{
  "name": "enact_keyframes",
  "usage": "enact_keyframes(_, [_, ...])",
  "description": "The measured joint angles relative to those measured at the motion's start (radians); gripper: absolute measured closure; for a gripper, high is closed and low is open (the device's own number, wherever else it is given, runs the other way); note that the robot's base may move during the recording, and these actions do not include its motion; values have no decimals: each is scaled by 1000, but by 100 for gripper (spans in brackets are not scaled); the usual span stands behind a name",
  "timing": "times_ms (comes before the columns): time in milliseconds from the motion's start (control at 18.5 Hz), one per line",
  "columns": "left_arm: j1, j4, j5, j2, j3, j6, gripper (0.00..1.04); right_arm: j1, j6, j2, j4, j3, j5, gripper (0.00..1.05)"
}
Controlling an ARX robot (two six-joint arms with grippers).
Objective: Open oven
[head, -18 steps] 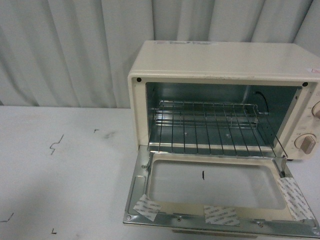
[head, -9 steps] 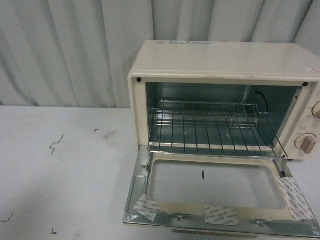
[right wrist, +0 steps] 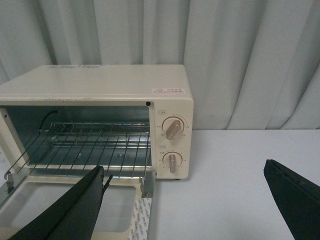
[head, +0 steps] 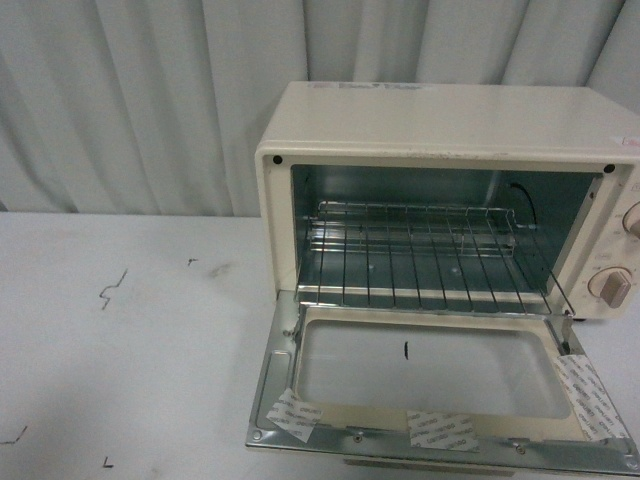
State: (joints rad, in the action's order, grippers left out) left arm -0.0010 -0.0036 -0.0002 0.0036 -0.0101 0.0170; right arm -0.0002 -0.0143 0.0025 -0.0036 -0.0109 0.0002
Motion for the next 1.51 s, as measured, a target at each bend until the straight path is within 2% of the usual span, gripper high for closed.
enact_keyframes(108, [0,0,0,0,0,0,101,0,0,0,0,0,0,6])
enact_keyframes(162, [0,0,0,0,0,0,94,0,0,0,0,0,0,6])
enact_keyframes(649, [0,0,0,0,0,0,11,0,0,0,0,0,0,6])
enact_keyframes(703, [0,0,0,0,0,0,5,0,0,0,0,0,0,6])
enact_keyframes(812, [0,0,0,0,0,0,7,0,0,0,0,0,0,6])
enact_keyframes(1515, [0,0,0,0,0,0,7,0,0,1,1,0,0,6])
